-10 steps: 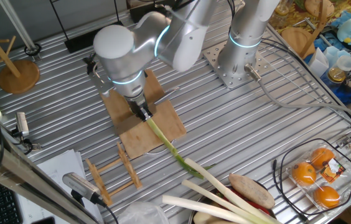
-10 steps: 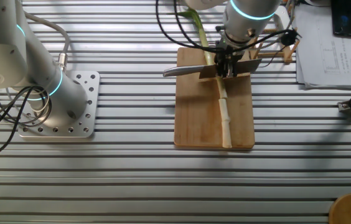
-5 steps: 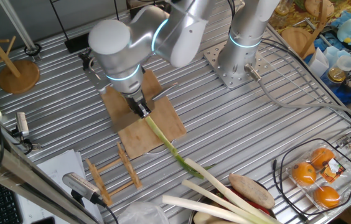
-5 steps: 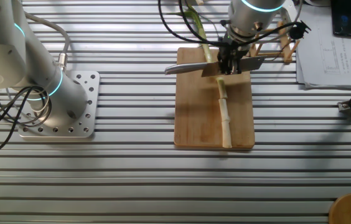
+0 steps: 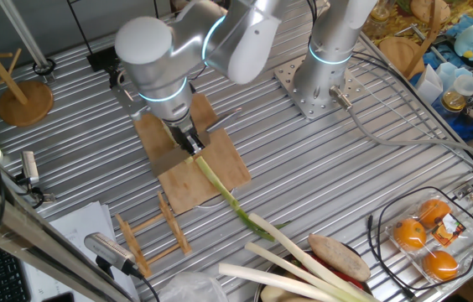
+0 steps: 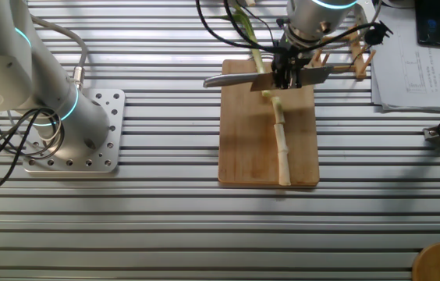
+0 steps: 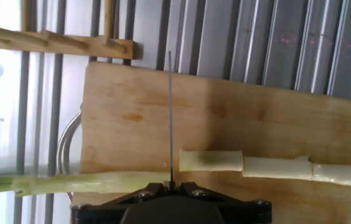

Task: Chop the scallions

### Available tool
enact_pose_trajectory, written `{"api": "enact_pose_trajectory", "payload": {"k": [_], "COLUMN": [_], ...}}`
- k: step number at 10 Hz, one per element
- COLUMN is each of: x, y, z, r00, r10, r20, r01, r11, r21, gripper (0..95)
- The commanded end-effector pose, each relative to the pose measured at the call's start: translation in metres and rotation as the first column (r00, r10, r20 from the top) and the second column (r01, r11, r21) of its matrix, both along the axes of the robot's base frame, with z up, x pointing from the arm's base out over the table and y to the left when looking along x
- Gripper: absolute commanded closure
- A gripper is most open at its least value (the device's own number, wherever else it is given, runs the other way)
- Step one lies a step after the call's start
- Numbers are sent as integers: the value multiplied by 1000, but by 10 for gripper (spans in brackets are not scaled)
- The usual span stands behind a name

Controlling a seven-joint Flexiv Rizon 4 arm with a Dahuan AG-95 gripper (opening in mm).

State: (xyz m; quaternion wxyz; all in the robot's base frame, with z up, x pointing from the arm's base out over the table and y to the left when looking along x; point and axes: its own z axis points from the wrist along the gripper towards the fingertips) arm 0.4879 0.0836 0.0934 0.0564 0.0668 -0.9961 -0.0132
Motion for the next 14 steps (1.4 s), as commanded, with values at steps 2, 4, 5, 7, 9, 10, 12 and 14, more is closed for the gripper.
{"api": "enact_pose_trajectory", "payload": {"k": [2, 4, 5, 7, 9, 10, 12, 14], "x": [-2, -3, -4, -9, -13, -14, -17, -21], "y": [5, 8, 13, 33, 52, 58, 67, 75], "z": [7, 13, 16, 17, 12, 10, 7, 9], "r00": [1000, 1000, 1000, 998, 997, 994, 986, 981], "r10": [-6, -14, -24, -59, -58, -46, -33, -13], "r20": [5, 1, -7, -22, -54, -96, -166, -191], "r01": [6, 14, 25, 60, 63, 58, 59, 47], "r11": [1000, 999, 998, 995, 994, 990, 986, 984], "r21": [9, 38, 59, 74, 95, 127, 153, 170], "gripper": [950, 950, 950, 950, 950, 950, 950, 950]}}
